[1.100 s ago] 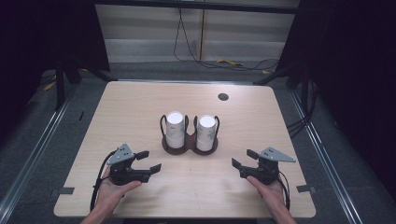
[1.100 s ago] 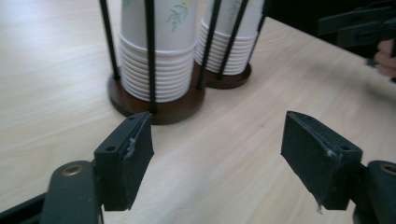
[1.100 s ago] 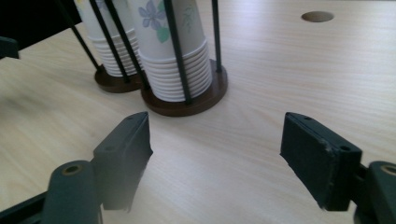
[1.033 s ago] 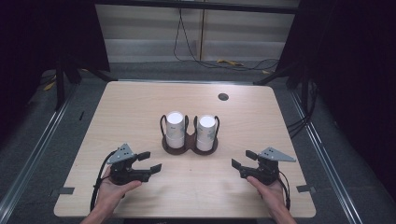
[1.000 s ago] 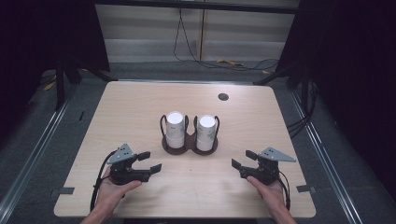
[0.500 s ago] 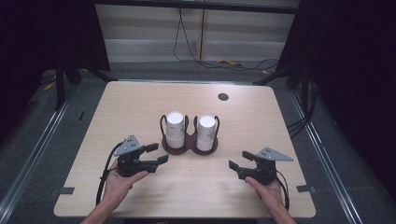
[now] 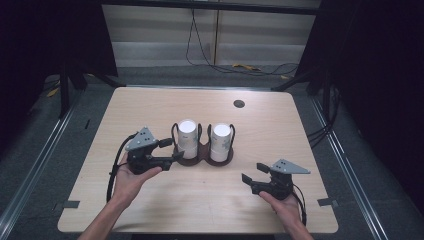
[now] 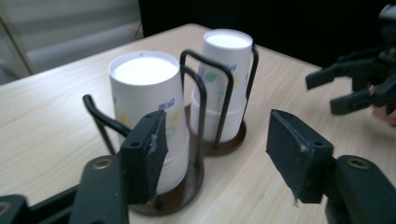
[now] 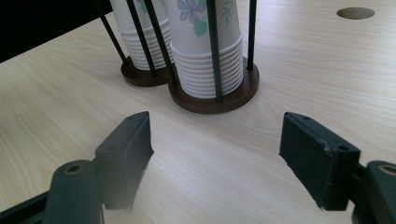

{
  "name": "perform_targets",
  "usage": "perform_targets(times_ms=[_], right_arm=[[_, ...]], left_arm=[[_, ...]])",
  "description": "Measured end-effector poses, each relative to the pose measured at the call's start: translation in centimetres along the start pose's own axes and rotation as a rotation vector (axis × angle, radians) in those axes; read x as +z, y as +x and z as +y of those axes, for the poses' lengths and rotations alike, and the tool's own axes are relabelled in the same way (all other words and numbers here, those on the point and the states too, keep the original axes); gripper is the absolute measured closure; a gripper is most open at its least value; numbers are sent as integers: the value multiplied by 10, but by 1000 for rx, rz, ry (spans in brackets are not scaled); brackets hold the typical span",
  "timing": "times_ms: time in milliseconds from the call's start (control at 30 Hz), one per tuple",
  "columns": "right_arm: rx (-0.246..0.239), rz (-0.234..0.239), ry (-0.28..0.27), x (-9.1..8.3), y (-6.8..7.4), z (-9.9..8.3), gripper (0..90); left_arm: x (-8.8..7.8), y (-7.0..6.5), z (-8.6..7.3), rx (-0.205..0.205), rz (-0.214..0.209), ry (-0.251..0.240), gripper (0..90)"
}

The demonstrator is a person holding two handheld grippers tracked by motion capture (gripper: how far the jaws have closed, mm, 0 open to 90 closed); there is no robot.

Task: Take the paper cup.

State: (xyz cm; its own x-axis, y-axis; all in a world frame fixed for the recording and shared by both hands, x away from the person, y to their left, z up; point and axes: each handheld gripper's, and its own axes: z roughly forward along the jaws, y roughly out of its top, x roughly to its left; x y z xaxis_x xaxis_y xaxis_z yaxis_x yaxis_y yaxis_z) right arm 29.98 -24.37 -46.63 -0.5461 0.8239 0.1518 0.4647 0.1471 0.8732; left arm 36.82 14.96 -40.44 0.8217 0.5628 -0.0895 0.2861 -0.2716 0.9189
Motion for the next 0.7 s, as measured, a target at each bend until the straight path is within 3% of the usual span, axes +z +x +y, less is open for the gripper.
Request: perform_targets(times_ms=[100, 200, 267, 333, 400, 567, 700], right_arm=[[-9, -12, 11, 2, 0, 0, 252], [-8, -7, 11, 4, 0, 0, 252], [-10, -5, 16, 5, -1, 0, 252], [-9, -5, 15, 5, 0, 0, 252], [-10, 3, 15, 4, 2, 0, 251], [-36, 25, 19, 3, 8, 0, 246], [-32, 25, 25, 5, 6, 0, 246]], left_arm=[[0, 4, 2, 7, 34, -37, 402], [4, 11, 7, -32, 2, -20, 386], [7, 11, 13, -57, -58, 13, 383], [11, 8, 20, -15, -27, 47, 404], [12, 8, 25, -21, -30, 45, 425], [19, 11, 40, 24, -12, 128, 373], [25, 17, 43, 9, -5, 139, 368]])
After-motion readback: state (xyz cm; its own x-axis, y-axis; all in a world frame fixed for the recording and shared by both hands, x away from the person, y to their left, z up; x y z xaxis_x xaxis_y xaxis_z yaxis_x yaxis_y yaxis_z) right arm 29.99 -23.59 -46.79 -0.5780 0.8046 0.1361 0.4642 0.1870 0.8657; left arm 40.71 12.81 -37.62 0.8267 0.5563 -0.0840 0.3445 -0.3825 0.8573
